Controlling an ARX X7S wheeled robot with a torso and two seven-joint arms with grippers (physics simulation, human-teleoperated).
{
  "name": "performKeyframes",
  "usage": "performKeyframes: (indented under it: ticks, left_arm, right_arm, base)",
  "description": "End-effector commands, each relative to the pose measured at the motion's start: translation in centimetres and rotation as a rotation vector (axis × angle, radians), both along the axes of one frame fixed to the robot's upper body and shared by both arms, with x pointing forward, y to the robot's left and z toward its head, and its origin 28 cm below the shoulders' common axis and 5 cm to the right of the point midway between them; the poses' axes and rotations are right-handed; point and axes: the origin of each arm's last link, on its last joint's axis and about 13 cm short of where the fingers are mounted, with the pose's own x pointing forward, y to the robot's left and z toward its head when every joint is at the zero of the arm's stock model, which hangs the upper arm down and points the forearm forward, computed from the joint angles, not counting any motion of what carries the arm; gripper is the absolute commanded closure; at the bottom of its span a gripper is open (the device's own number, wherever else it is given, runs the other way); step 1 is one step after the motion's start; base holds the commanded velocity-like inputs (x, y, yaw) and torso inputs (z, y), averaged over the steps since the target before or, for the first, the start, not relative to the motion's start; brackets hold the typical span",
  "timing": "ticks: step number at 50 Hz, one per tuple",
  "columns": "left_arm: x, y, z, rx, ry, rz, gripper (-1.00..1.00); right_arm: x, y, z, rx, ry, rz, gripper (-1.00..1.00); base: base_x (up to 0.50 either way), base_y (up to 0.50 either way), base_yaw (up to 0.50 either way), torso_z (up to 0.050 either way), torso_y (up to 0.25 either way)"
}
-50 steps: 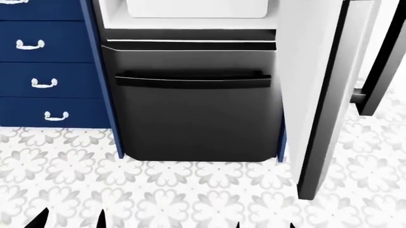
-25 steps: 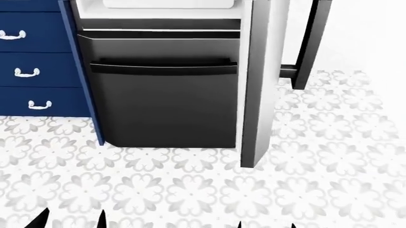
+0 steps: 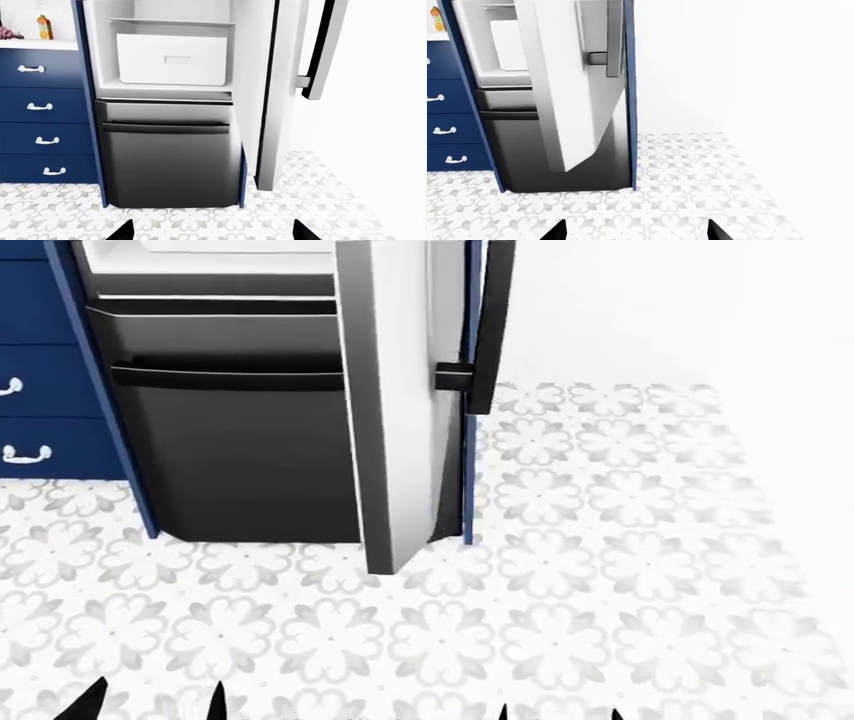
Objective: Close the fridge door
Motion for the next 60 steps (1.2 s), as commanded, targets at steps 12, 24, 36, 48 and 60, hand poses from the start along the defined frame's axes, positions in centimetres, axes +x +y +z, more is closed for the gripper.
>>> performKeyframes:
  ticks: [12, 24, 36, 48, 60]
  left_arm:
    - [0.12, -0.13, -0.13, 0.002, 0.007, -0.005, -1.00]
    - [0.00, -0.05, -0.11, 0.004, 0.002, -0.005, -1.00]
    - [0.00, -0.09, -0.06, 0.003, -0.002, -0.003, -1.00]
    - [-0.04, -0.06, 0.03, 0.002, -0.009, -0.004, -1.00]
    - [0.01, -0.09, 0.13, 0.007, -0.017, -0.006, -1.00]
  right_arm:
    - [0.18, -0.07, -0.18, -0.003, 0.009, 0.001, -1.00]
    - [0.05, -0.03, -0.03, 0.001, 0.005, 0.000, -1.00]
    - [0.06, -0.09, 0.08, -0.001, 0.004, 0.000, -1.00]
    - [0.01, -0.07, 0.02, -0.002, 0.003, 0.000, -1.00]
    - [0.11, -0.08, -0.08, -0.003, 0.001, 0.001, -1.00]
  base:
    - [-0.07, -0.50, 0.00, 0.000, 0.000]
    - [-0.07, -0.50, 0.00, 0.000, 0.000]
    - [-0.07, -0.50, 0.00, 0.000, 0.000]
    - [-0.07, -0.50, 0.00, 0.000, 0.000]
    - [-0.07, -0.50, 0.00, 0.000, 0.000]
